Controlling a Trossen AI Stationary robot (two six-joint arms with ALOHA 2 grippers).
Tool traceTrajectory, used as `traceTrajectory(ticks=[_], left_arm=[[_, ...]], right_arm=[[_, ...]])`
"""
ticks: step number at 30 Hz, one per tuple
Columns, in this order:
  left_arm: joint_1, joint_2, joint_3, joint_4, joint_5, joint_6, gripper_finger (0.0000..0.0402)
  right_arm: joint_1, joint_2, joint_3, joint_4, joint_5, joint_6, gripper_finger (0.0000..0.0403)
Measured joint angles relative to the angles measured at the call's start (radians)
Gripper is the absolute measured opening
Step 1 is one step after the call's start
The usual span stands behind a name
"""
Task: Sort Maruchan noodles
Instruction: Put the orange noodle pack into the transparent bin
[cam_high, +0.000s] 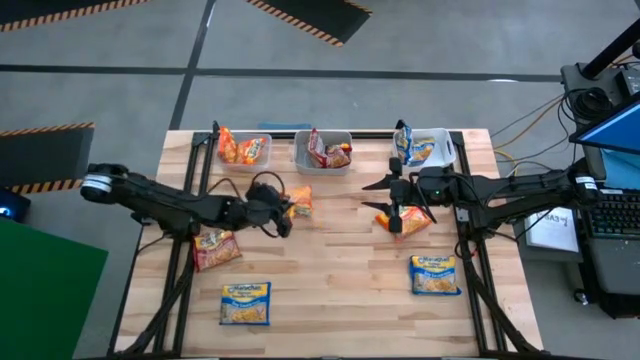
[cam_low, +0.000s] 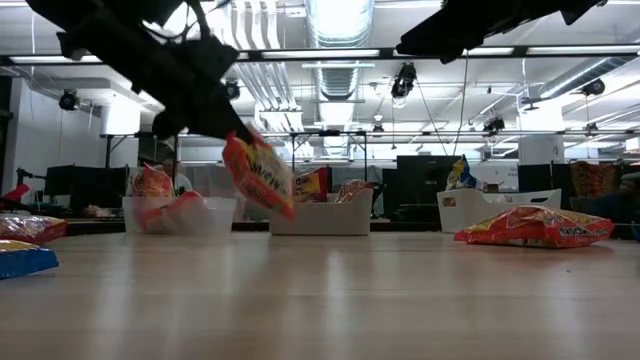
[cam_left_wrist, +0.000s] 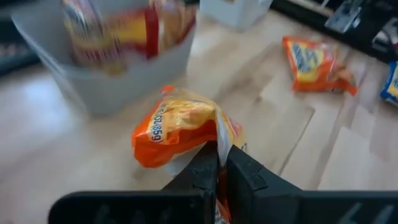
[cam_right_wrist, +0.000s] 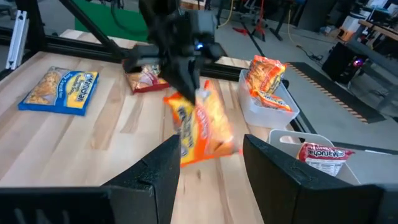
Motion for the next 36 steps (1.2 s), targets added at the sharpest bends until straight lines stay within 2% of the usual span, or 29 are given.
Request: traceTrajectory(ticks=[7, 12, 18, 22, 29, 36], left_arm=[[0.015, -0.146, 0.0, -0.002, -0.067, 0.14, 0.0], [0.075, -0.242, 0.0, -0.022, -0.118, 0.234, 0.0], [0.262, -0.354, 0.0, -0.092, -0.117, 0.336, 0.0], [0.427, -0.399, 0.046, -0.248, -0.075, 0.374, 0.0], [0.703, -0.338, 0.265, -0.621, 0.014, 0.454, 0.0], [0.857, -0.181, 0.498, -0.914, 0.203, 0.598, 0.0]], right_arm=[[-0.003, 0.0, 0.0, 0.0, 0.0, -0.003, 0.0164], [-0.003, 0.0, 0.0, -0.001, 0.0, -0.004, 0.0164], [-0.003, 0.0, 0.0, -0.001, 0.0, -0.008, 0.0164], [-0.003, 0.0, 0.0, -0.001, 0.0, -0.013, 0.0164], [-0.003, 0.0, 0.0, -0.001, 0.0, -0.024, 0.0164], [-0.003, 0.0, 0.0, -0.001, 0.0, -0.024, 0.0164]])
